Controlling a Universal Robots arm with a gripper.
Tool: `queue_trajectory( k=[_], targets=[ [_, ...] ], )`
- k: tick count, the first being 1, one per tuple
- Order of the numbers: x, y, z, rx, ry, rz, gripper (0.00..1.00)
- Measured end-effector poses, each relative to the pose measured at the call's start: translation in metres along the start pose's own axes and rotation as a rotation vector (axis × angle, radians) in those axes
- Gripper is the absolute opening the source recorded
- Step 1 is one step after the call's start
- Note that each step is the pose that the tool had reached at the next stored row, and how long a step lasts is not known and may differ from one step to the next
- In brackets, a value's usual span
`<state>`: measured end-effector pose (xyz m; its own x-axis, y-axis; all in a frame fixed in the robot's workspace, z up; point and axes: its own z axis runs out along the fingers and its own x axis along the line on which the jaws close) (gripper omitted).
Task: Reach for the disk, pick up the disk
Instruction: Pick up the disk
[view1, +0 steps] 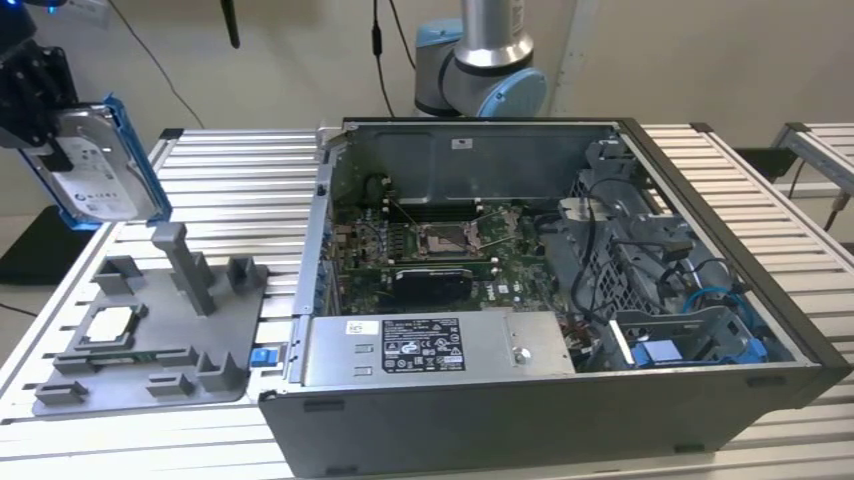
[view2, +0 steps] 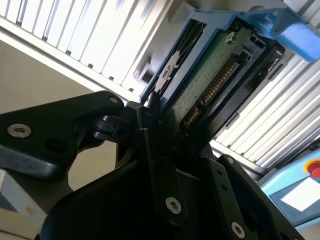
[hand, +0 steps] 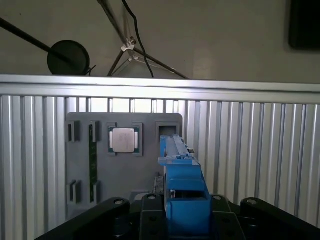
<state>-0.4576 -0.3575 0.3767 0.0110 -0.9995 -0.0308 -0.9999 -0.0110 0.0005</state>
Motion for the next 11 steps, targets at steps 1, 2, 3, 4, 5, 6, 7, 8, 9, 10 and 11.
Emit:
queue_trajectory(
  k=[1,2,3,4,5,6,7,8,9,10,11],
  targets=[
    [0.0000,0.0000,-0.0011,0.0000,0.0000,0.000,0.00],
    [0.0000,0.0001,-0.0022,0.0001,0.0000,0.000,0.00],
    [-0.0001,0.0000,-0.0032,0.0001,0.0000,0.000,0.00],
    [-0.0001,0.0000,-0.0046,0.0001,0.0000,0.000,0.00],
    [-0.0002,0.0000,-0.0058,0.0003,-0.0001,0.000,0.00],
    [-0.0002,0.0000,-0.0077,0.0002,0.0000,0.000,0.00],
    [-0.0003,0.0000,-0.0096,0.0002,-0.0001,0.000,0.00],
    [-0.0003,0.0000,-0.0116,0.0002,-0.0001,0.000,0.00],
    [-0.0004,0.0001,-0.0140,0.0002,-0.0001,0.000,0.00],
    [-0.0005,0.0001,-0.0163,0.0002,-0.0001,0.000,0.00],
    [-0.0005,0.0000,-0.0189,0.0002,-0.0003,0.000,0.00]
  ],
)
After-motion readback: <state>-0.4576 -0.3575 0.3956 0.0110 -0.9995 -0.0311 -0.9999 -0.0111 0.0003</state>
